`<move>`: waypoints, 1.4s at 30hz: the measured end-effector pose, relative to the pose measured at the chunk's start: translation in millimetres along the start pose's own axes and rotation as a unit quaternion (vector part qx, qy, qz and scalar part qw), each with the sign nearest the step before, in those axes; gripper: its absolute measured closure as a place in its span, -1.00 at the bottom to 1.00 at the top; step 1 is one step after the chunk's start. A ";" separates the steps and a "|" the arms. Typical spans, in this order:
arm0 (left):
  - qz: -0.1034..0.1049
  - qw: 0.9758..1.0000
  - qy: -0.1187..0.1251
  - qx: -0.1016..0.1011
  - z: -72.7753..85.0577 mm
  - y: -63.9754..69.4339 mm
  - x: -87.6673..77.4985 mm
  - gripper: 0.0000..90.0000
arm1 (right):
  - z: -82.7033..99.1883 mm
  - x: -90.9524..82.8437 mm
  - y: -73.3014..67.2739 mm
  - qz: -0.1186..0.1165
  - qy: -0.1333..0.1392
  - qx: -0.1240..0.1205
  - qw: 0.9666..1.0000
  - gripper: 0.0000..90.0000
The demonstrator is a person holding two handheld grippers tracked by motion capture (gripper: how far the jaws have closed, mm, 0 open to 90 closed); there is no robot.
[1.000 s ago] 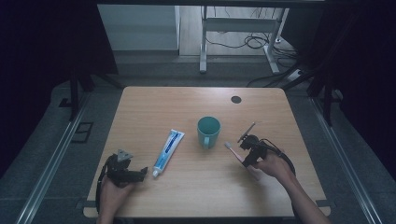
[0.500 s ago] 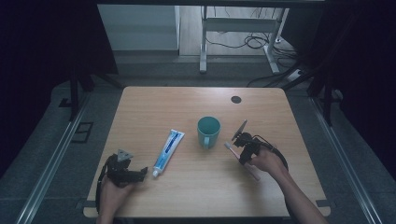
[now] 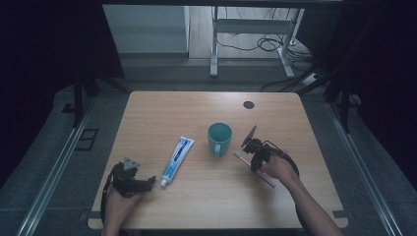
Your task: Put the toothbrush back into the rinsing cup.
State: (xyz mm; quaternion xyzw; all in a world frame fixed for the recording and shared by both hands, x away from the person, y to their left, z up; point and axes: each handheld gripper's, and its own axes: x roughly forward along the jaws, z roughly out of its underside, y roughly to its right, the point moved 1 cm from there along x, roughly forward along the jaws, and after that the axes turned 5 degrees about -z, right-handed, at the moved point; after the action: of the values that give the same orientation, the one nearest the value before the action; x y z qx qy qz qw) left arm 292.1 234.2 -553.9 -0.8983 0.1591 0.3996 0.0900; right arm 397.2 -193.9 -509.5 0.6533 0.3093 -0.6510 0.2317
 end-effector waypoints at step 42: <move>0.000 1.000 0.000 0.000 0.0 0.1 0.0 -0.97 | 29.4 -50.9 6.8 -0.021 0.165 -0.011 0.986 0.74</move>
State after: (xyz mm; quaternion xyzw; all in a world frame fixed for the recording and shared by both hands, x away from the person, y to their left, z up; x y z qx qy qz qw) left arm 292.1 234.2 -553.9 -0.8983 0.1591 0.3997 0.0899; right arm 383.3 -224.6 -460.8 0.7428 0.3639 -0.5355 0.1703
